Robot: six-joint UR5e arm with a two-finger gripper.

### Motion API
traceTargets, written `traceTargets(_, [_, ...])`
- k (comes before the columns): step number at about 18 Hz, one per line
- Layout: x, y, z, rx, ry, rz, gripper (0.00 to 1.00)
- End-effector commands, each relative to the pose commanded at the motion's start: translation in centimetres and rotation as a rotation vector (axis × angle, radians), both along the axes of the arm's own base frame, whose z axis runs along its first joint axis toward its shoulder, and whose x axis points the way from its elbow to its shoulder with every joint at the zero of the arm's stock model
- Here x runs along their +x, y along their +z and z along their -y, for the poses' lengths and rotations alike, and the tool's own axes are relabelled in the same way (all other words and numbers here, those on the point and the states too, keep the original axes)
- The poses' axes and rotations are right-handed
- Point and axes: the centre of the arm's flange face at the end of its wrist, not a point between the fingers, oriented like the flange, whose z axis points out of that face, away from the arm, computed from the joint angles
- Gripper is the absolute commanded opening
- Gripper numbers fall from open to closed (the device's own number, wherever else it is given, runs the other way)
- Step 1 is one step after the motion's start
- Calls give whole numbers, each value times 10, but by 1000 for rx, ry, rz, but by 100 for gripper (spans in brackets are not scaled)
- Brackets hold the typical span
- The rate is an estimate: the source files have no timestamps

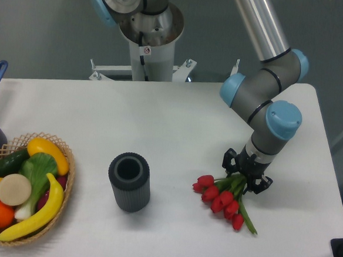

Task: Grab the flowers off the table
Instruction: 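Close the gripper on the tulip stems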

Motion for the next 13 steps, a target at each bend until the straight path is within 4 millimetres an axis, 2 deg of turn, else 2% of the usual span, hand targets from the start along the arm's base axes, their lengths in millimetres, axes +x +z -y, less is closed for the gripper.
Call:
traceTargets(5, [0,1,0,1,1,-1,48])
traceTargets(13, [0,2,0,2,7,0,48])
